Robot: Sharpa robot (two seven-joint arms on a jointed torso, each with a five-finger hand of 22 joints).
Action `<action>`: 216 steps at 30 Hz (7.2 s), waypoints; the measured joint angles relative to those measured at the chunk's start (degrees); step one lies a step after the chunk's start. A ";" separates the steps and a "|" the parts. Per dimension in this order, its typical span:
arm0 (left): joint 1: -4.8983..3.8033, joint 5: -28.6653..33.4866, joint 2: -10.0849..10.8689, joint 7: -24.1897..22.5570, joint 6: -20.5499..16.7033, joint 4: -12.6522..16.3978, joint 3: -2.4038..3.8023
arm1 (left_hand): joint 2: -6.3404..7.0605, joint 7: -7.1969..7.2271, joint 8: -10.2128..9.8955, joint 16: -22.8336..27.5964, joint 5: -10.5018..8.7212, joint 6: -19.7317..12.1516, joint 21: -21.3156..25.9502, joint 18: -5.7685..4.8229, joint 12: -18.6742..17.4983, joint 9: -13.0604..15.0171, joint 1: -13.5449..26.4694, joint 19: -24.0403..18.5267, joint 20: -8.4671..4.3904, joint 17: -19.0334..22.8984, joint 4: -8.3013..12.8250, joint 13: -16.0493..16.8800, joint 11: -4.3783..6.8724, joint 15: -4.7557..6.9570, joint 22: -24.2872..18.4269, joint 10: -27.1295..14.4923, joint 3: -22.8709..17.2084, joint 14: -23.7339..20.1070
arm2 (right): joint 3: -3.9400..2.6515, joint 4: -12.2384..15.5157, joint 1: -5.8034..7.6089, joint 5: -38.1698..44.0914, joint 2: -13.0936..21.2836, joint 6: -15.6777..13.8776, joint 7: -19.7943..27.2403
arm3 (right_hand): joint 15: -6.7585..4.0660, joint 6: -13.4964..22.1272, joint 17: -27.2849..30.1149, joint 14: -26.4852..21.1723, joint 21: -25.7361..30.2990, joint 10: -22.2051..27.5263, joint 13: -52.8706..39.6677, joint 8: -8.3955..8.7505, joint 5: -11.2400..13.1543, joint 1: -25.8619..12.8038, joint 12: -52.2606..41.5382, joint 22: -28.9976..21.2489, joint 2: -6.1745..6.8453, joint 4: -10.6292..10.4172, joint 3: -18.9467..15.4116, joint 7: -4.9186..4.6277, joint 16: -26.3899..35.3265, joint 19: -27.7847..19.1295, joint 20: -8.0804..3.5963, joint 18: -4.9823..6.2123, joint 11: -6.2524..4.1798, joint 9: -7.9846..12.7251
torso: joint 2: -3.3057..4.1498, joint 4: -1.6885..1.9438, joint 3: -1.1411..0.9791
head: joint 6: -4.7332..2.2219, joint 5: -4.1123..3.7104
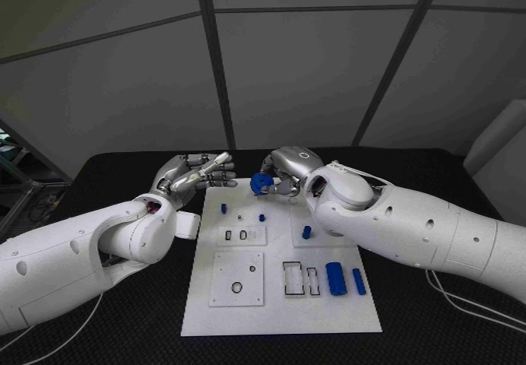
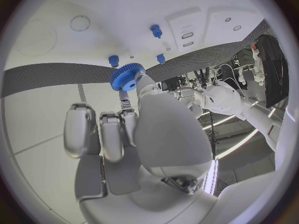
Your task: Assemble the parts on the task board
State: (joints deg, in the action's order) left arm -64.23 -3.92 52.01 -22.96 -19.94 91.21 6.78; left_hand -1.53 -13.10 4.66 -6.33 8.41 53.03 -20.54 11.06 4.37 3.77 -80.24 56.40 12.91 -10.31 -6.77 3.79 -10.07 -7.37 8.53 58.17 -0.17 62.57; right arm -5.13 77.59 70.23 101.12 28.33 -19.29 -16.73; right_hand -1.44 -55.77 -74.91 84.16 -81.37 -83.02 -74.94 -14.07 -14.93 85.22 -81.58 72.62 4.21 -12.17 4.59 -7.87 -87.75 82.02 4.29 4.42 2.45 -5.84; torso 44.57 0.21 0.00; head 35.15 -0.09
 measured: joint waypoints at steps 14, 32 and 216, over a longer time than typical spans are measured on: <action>0.00 0.00 -0.10 0.00 0.03 -0.12 0.00 | -0.23 0.00 0.00 0.00 0.00 0.00 0.00 0.00 0.00 0.00 -0.23 0.00 0.00 0.01 0.00 0.00 0.00 0.00 -0.04 0.00 0.00 0.00 | 0.59 -4.08 -0.09 0.65 -3.61 1.40 0.30 | 0.00 0.02 0.00 0.00 0.00 0.01 0.01 0.63 0.01 -0.10 0.00 -0.01 0.10 -0.16 0.16 0.02 0.01 0.00 0.00 0.00 0.00 0.00 | 0.00 -0.08 -0.08 | 0.40 0.35; -0.01 0.00 -0.02 -0.01 0.03 -0.05 0.01 | -0.22 0.00 0.00 0.00 0.00 0.00 0.00 0.00 0.00 0.00 -0.22 0.00 0.00 -0.06 0.00 0.00 0.00 0.00 -0.04 0.00 0.00 0.00 | 1.61 -5.84 -0.17 0.63 -4.61 4.45 1.30 | 0.00 -0.29 0.00 -0.01 0.00 0.45 0.01 2.15 0.03 -1.25 0.63 -0.16 0.74 -0.18 0.47 0.35 0.01 -0.01 0.00 0.01 0.44 -0.37 | 0.02 -0.14 -0.12 | 0.87 0.57; 0.37 -0.03 -0.48 0.19 0.42 -3.15 -0.01 | -0.22 -0.20 0.00 0.34 0.00 0.20 0.00 0.00 0.00 0.00 -0.22 -0.21 0.21 -0.23 0.14 0.03 0.00 0.00 -0.08 0.00 -0.15 0.00 | 1.14 -8.40 -1.07 -19.00 14.13 8.97 14.17 | 0.63 3.10 0.01 -0.19 4.40 6.78 3.73 7.47 -0.49 -1.91 7.60 -7.69 1.13 0.93 0.09 -1.44 1.78 -3.69 1.04 0.01 1.84 1.38 | -0.87 -1.66 -1.72 | 1.33 -0.38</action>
State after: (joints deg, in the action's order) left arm -63.87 -3.94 51.53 -22.77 -19.52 88.06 6.77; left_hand -1.75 -13.30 4.66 -5.99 8.41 53.24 -20.54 11.05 4.38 3.77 -80.46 56.19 13.12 -10.54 -6.63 3.82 -10.07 -7.37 8.45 58.17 -0.32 62.57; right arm -4.00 69.20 69.16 82.12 42.45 -10.32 -2.57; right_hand -0.82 -52.66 -74.90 83.96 -76.97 -76.24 -71.21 -6.59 -15.42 83.31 -73.98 64.93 5.34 -11.23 4.69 -9.31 -85.97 78.33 5.33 4.43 4.29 -4.46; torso 43.69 -1.45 -1.72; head 36.48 -0.48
